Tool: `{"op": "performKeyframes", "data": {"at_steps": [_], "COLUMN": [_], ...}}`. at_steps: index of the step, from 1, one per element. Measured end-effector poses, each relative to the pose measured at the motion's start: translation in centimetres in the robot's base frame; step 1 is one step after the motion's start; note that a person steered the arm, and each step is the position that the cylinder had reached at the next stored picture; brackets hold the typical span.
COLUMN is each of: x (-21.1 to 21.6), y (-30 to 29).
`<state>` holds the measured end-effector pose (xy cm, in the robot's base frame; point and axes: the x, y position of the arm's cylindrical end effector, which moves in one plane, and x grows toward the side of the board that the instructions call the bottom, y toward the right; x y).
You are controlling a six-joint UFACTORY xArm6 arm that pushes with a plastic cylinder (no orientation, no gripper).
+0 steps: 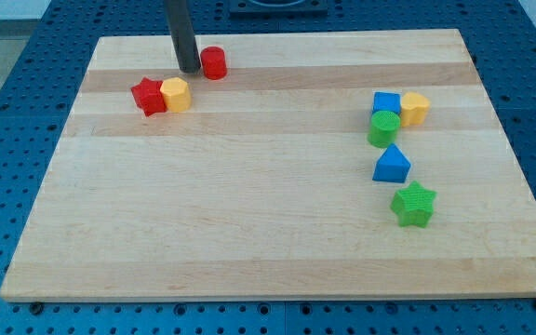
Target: Move the red circle at the top left side of blue cube
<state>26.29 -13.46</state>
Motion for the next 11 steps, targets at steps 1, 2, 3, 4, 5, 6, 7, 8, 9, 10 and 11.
{"op": "performKeyframes", "data": {"at_steps": [1, 2, 3, 4, 5, 6, 7, 8, 9, 10, 11], "x": [-0.3, -0.2, -0.1, -0.1, -0.1, -0.1, -0.1, -0.1, -0.1, -0.1, -0.1], "y": [2.2, 4.2, 6.4, 8.6, 10.5, 12.5, 14.4, 16.3, 18.0, 20.1, 21.9]}}
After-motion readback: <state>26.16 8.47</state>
